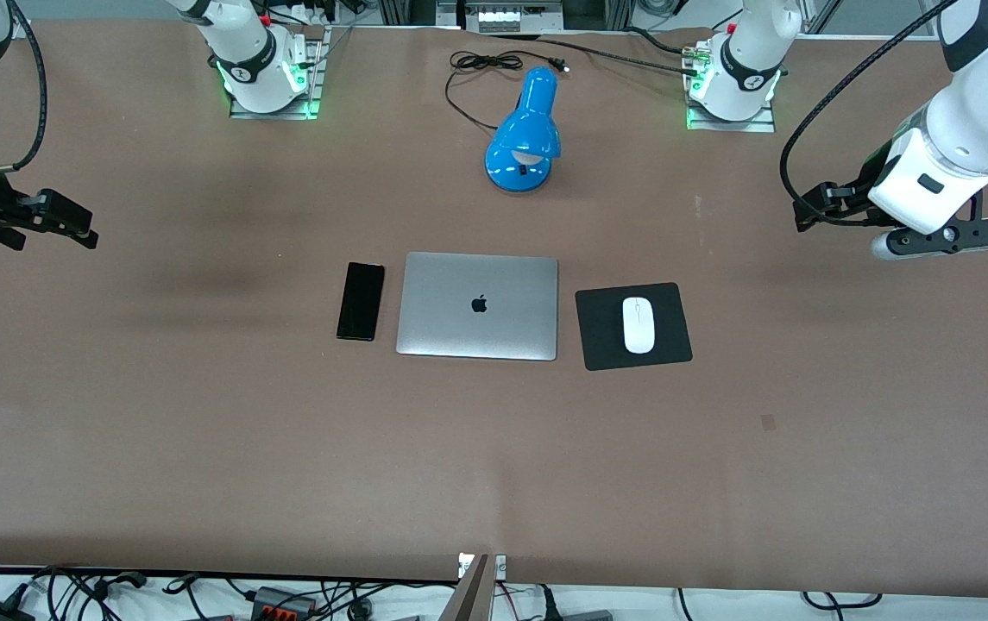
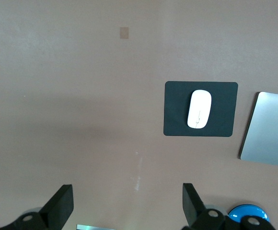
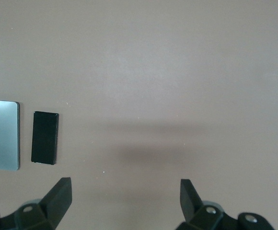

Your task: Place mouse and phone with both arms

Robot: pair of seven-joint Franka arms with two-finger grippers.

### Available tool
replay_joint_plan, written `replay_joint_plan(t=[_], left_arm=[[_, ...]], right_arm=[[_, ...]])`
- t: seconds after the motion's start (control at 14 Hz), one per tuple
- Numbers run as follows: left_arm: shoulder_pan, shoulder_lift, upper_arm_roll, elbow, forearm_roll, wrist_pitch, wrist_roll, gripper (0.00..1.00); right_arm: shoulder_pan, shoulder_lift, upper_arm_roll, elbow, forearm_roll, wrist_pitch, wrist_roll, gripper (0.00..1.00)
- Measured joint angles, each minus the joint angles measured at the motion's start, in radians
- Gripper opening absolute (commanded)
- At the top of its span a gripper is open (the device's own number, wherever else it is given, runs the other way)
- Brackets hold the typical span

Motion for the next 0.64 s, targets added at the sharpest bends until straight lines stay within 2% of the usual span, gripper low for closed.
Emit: replay_joint_plan(t=[0.64], left_arm=[[0.0,0.0,0.003,0.0,0.0,-0.002,0.0,1.0]], right_arm=[[0.0,-0.023,0.0,-0.004,-0.005,-0.032,0.0,1.0]])
